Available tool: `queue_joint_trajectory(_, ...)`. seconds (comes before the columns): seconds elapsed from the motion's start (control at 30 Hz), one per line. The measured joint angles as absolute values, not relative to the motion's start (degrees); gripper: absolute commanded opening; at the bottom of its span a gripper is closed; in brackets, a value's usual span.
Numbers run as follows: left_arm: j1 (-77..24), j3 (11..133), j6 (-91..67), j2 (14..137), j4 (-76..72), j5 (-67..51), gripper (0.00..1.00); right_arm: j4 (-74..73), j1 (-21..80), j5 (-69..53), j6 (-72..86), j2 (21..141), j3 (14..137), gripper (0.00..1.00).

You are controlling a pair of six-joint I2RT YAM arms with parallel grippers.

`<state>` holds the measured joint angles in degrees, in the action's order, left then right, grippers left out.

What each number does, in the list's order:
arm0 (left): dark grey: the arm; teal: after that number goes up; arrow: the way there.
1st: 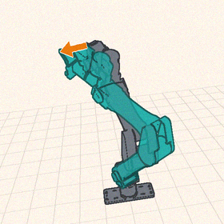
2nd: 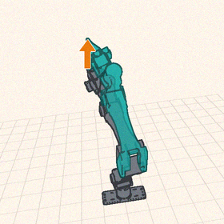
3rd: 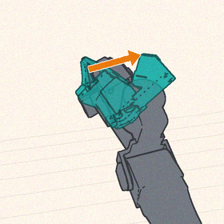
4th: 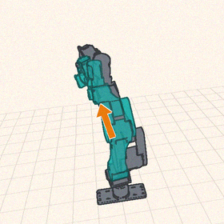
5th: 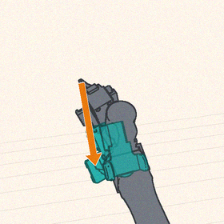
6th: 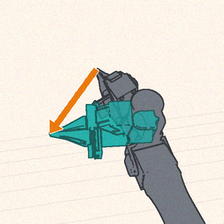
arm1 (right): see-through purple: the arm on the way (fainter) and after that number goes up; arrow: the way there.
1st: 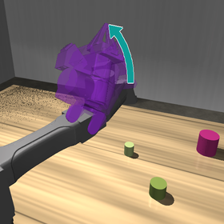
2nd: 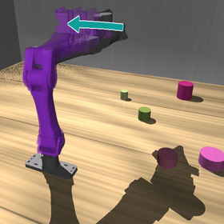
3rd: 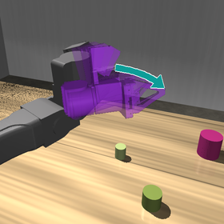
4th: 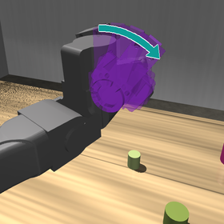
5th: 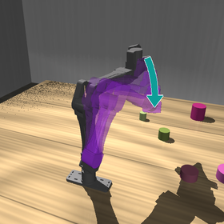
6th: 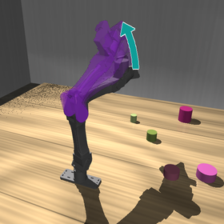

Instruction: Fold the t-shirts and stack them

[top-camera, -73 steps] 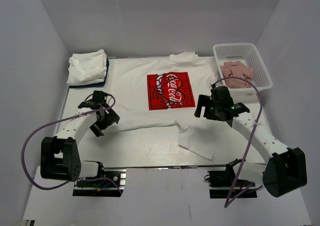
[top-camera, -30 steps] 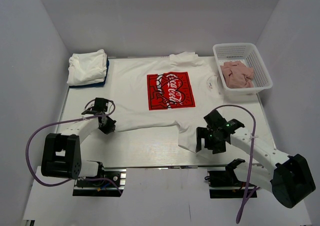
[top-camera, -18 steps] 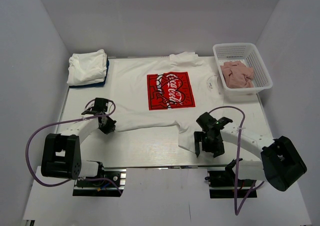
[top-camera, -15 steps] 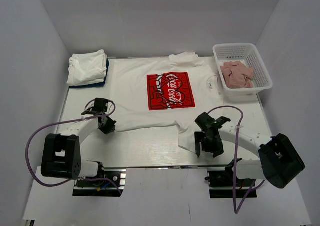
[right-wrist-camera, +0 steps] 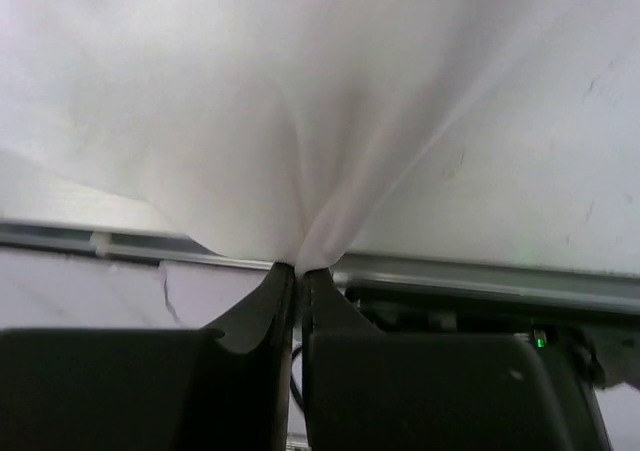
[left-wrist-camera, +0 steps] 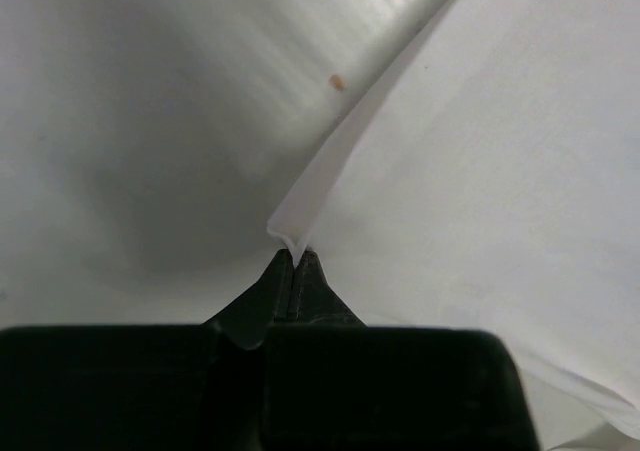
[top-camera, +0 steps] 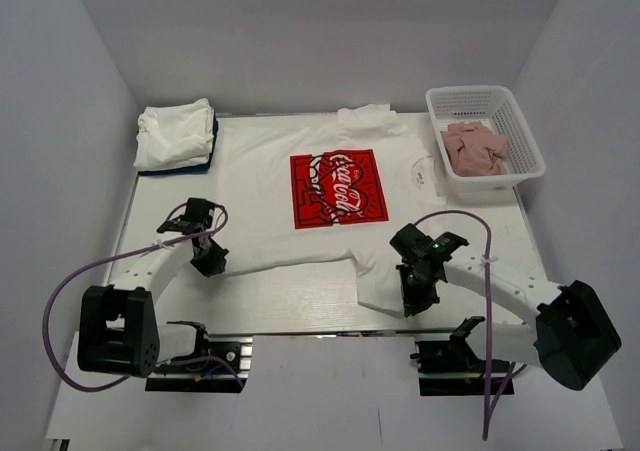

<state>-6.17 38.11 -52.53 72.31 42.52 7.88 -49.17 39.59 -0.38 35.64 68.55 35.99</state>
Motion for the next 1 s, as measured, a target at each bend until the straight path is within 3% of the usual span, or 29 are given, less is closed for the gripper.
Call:
queue_joint_trajectory(0.3, -6.70, 38.00, -52.93, 67.24, 49.80, 8.40, 0.00, -58.50, 41.43, -3.97, 37.04, 60.58, 41.28, 0.00)
queue_joint_trajectory(0.6, -6.48, 48.40, -51.88, 75.81, 49.56, 9.30, 0.00, -53.36, 40.56, 5.56, 31.70, 72.95, 63.61, 0.00)
queue_joint_trajectory(1.0, -4.38, 59.13, -51.51, 85.93, 45.78, 10.83, 0.00, -45.93, 31.99, 15.14, 26.85, 86.54, 80.86, 0.00)
